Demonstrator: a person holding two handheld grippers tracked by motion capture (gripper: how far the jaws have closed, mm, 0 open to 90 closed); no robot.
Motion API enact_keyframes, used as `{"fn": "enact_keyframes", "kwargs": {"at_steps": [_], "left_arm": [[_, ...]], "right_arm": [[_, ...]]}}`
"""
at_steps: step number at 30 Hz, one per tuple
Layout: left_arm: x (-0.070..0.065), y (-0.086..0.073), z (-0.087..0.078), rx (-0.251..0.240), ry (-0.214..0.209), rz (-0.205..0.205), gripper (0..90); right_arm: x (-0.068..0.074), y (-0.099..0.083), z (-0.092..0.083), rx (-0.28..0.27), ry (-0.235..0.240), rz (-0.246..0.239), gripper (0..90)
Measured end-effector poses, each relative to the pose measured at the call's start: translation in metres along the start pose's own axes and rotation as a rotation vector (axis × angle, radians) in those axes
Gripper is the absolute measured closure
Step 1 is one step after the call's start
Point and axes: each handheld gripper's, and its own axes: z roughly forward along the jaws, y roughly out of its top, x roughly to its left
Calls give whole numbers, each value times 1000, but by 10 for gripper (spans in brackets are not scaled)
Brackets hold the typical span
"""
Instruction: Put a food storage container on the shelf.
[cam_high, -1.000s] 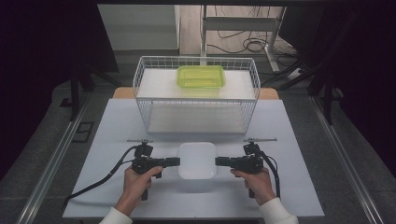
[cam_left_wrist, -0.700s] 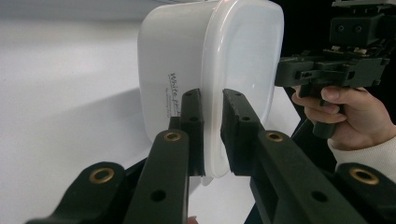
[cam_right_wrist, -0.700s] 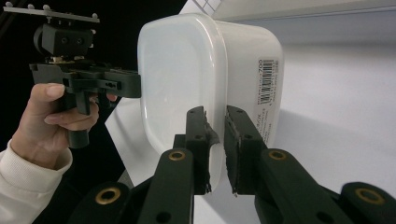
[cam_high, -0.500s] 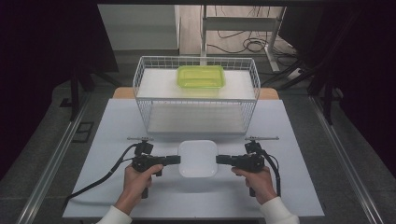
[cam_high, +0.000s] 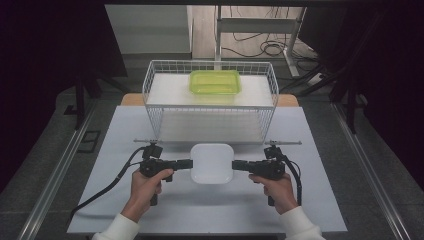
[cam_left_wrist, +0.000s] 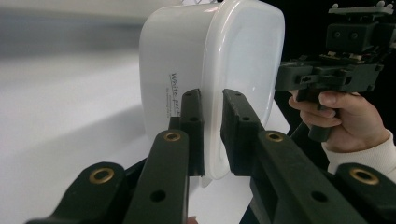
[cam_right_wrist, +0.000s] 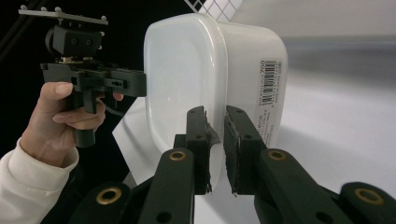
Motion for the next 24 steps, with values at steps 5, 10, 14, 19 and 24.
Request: {"fn": "enact_keyframes", "kwargs": {"at_steps": [5, 10, 14, 19, 24], "left_arm": [[-6, 9, -5, -14, 2, 21, 797], [-12, 18, -11, -27, 8, 39, 797], [-17, 24, -15, -35, 15, 53, 796], [-24, 34, -21, -51, 15, 68, 796], [-30, 43, -24, -55, 19, 85, 796]], "right_arm": [[6, 9, -4, -21, 3, -25, 798], [12, 18, -6, -35, 9, -43, 798], [19, 25, -8, -41, 6, -60, 798], [28, 38, -13, -54, 6, -79, 798], [31, 44, -15, -64, 10, -86, 799]]}}
